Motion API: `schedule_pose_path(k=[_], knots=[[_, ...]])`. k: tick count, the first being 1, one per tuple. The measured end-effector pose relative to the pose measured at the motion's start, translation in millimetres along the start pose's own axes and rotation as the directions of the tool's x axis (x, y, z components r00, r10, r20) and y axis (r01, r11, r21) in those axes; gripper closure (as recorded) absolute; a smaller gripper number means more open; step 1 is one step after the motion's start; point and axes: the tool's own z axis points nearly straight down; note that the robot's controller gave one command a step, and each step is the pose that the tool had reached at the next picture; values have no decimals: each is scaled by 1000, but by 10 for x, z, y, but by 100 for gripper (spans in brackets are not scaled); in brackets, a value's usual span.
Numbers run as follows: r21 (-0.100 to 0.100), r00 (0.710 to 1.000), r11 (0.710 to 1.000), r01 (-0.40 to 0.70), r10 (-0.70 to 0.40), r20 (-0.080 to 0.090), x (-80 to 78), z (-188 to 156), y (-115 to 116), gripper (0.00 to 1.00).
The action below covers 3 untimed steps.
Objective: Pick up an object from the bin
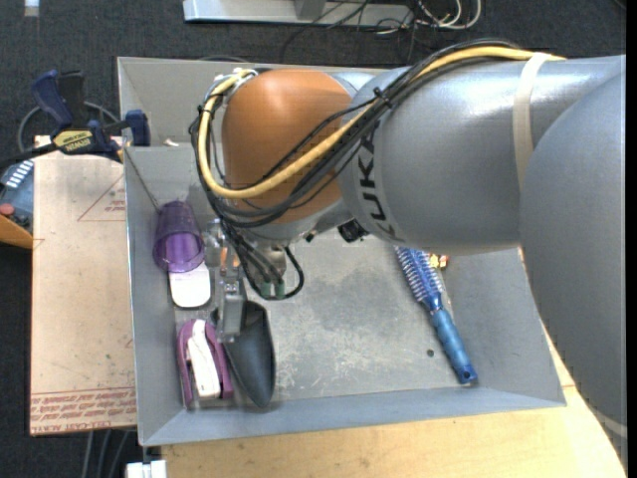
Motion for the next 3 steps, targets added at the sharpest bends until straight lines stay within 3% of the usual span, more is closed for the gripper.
schedule_pose_path(k=[1,2,3], knots=[[-2,1000,1000,-5,5,8,-22,-47,-16,0],[-3,998,998,-69,69,7,-571,865,-138,0],[-2,999,999,43,-43,6,-698,936,-305,0]])
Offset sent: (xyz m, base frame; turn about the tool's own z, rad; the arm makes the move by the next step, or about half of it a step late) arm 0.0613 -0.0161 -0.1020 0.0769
